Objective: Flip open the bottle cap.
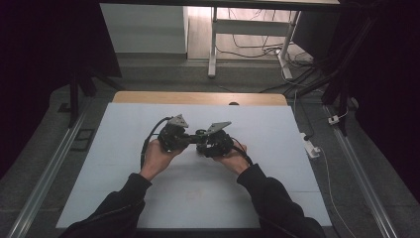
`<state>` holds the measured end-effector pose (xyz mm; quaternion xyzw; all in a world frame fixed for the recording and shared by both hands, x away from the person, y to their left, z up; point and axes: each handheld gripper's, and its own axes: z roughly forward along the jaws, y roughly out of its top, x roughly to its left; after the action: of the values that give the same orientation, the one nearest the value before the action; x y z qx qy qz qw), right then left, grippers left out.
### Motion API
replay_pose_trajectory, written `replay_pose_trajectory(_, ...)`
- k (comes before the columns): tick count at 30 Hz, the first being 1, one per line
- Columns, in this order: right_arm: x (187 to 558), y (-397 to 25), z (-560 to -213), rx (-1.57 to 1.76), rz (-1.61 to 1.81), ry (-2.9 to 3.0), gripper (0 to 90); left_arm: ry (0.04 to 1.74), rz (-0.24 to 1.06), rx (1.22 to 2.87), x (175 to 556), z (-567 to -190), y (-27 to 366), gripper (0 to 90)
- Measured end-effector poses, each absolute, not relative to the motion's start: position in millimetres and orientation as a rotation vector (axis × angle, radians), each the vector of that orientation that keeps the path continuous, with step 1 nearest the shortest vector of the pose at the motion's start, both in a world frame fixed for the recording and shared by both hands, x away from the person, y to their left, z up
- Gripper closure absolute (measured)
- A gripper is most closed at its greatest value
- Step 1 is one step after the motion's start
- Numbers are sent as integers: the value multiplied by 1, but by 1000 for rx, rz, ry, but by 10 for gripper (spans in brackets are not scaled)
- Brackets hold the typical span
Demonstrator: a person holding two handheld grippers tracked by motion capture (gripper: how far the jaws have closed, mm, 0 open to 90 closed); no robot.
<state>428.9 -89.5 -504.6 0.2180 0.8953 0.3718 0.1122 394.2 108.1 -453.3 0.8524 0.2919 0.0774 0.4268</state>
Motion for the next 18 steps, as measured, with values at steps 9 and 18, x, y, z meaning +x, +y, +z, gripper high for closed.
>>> replay_pose_trajectory(9, 429, -90, -505, 628, 1085, 2629, 527, 737, 202, 2112, 402, -446, 110, 890)
replay_pose_trajectory(18, 429, -89, -505, 628, 1082, 2630, 527, 771, 225, 2080, 417, -441, 112, 889)
